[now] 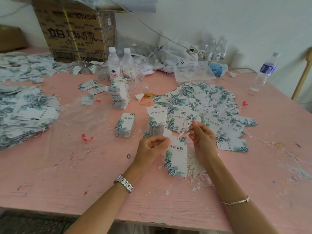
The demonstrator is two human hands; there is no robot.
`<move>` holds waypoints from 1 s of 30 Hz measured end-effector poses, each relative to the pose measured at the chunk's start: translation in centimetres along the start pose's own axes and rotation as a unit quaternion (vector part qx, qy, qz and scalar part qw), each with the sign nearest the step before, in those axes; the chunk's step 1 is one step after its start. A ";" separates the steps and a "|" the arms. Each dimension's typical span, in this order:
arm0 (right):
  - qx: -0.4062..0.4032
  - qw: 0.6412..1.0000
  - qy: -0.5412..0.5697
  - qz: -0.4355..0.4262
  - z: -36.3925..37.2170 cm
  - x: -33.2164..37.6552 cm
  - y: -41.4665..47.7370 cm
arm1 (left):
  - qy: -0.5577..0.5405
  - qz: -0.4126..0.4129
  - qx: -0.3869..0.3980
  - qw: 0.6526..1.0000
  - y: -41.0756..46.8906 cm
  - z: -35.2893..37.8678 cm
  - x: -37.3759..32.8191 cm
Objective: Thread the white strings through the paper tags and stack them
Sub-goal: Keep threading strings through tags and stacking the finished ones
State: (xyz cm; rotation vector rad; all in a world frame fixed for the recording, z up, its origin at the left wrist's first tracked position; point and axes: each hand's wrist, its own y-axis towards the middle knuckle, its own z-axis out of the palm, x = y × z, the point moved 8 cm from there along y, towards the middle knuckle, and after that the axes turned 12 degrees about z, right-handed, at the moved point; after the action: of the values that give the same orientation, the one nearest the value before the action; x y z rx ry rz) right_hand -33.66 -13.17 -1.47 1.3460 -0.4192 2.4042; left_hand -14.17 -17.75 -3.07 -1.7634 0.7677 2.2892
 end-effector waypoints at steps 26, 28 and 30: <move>0.085 0.859 -0.448 -0.230 5.3 0.4 -3.4 | -0.016 0.095 -0.256 0.962 0.1 -4.8 -0.1; 0.064 0.857 -0.451 -0.240 4.8 1.0 -3.2 | -0.011 0.103 -0.233 0.967 0.2 -4.6 -0.1; 0.017 0.873 -0.425 -0.238 3.8 2.0 -2.8 | 0.002 0.105 -0.219 0.970 0.3 -4.4 -0.1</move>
State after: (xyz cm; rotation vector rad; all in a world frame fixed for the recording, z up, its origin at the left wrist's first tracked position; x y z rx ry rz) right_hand -30.57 -11.90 2.40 2.1783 -0.2047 1.3365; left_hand -10.43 -20.09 -3.71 -1.9355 0.4925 2.7700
